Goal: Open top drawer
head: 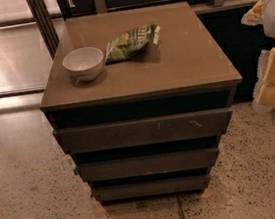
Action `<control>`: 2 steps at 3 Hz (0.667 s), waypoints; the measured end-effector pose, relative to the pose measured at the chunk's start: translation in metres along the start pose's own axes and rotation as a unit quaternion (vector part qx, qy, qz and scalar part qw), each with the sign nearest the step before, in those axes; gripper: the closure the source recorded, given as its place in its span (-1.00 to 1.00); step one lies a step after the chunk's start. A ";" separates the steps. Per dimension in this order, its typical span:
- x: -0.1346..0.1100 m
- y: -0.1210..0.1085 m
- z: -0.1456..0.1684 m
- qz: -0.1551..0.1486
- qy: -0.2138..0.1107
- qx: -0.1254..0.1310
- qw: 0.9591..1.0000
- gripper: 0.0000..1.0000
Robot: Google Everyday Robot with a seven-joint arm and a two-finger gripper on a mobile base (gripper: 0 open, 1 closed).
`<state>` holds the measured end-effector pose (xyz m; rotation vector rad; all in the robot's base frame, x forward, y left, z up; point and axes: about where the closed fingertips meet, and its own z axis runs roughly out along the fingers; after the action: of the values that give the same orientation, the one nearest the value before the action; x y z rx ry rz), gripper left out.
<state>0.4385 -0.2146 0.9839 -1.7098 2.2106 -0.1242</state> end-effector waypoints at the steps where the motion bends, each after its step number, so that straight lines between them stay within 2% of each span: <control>1: 0.000 0.000 0.000 0.000 0.000 0.000 1.000 -1.00; 2: 0.000 0.000 0.003 0.009 -0.012 0.008 1.000 -1.00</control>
Offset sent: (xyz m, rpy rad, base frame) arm 0.0115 -0.0126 -0.0447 0.4161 -0.3236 -0.2152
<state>0.4393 -0.2145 0.9806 -1.6740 2.1995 -0.1164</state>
